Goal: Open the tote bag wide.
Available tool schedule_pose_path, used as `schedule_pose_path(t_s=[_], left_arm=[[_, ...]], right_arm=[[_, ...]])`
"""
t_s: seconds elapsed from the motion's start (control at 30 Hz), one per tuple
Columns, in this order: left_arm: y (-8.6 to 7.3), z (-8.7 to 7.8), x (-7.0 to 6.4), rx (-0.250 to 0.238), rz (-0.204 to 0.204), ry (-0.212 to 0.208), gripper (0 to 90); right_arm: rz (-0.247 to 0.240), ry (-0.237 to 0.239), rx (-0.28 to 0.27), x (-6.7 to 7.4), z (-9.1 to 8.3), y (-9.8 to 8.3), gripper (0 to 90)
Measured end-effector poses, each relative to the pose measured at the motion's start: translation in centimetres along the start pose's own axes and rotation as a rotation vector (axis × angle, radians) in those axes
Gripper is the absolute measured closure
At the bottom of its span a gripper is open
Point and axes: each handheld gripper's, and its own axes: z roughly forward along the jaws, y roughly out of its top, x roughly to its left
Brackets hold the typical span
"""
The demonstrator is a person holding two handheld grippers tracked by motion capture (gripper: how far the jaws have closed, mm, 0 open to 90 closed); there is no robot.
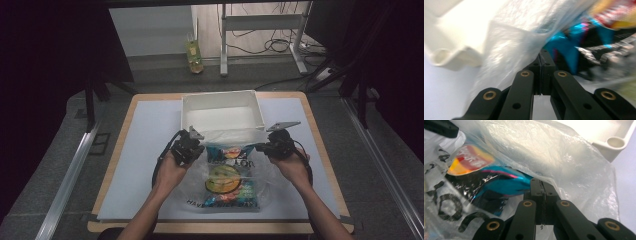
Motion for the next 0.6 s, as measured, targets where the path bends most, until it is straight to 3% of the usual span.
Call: schedule_pose_path(t_s=[0.2,0.4,0.5,0.6], left_arm=[[0.4,0.9,1.4,0.01,-0.048,0.063,89.2],[0.6,1.9,2.1,0.016,-0.058,0.102,89.2],[0.8,2.6,2.6,-0.005,-0.077,0.127,89.2],[1.1,3.0,2.7,0.0,-0.068,0.149,89.2]], right_arm=[[0.006,-0.02,-0.002,-0.5,0.4,0.4,88.6],[0.006,-0.043,-0.005,-1.0,0.8,0.5,88.7],[0.015,-0.055,-0.01,-1.4,1.0,0.5,88.7],[0.019,-0.062,-0.012,-1.7,1.2,0.6,88.7]])
